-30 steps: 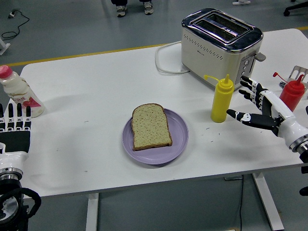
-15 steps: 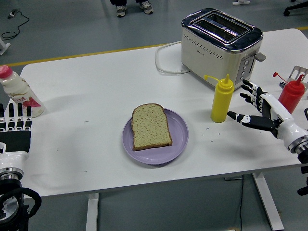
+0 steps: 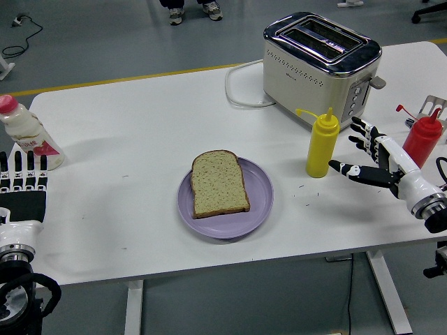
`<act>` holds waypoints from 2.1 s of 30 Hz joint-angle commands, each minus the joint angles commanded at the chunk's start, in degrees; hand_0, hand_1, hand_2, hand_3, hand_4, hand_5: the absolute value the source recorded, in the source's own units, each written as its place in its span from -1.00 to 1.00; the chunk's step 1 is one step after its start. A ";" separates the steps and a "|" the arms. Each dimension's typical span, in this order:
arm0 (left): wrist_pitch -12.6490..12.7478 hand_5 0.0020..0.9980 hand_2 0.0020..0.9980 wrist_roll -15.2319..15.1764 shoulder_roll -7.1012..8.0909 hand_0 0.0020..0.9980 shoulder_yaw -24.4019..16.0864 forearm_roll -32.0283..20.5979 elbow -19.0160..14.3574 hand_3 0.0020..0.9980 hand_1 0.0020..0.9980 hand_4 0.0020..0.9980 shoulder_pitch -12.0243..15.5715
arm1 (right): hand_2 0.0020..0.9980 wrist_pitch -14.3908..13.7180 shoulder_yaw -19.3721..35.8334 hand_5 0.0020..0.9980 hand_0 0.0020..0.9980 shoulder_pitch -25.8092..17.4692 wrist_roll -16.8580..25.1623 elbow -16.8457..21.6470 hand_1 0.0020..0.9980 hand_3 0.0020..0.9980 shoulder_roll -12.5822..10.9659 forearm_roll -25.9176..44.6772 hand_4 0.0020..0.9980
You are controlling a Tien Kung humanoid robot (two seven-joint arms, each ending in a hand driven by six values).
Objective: Pick up the cup,pour liquid into bread,place the cup on the desk
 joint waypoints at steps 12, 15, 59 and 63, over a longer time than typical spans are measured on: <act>0.00 1.00 0.87 0.01 0.00 0.73 -0.13 0.00 0.02 0.73 0.75 0.44 -0.02 | 0.98 -0.63 -1.67 -0.73 0.98 2.55 0.72 -3.00 0.88 1.00 1.18 0.62 0.74; 0.00 1.00 0.87 0.00 0.00 0.73 -0.19 0.00 0.02 0.73 0.75 0.44 -0.02 | 0.98 -0.95 -2.19 -0.73 0.98 3.17 0.94 -3.79 0.88 1.00 1.58 0.72 0.74; -0.01 1.00 0.87 0.04 0.00 0.73 -0.69 -0.02 0.06 0.72 0.75 0.44 -0.36 | 0.80 -3.40 -5.49 -0.75 0.88 10.12 3.45 -12.93 0.78 0.96 6.15 4.13 0.72; -0.01 1.00 0.87 0.04 0.00 0.73 -0.70 -0.03 0.08 0.72 0.75 0.44 -0.36 | 0.80 -3.37 -5.78 -0.75 0.88 10.54 3.58 -13.20 0.78 0.96 6.48 4.35 0.72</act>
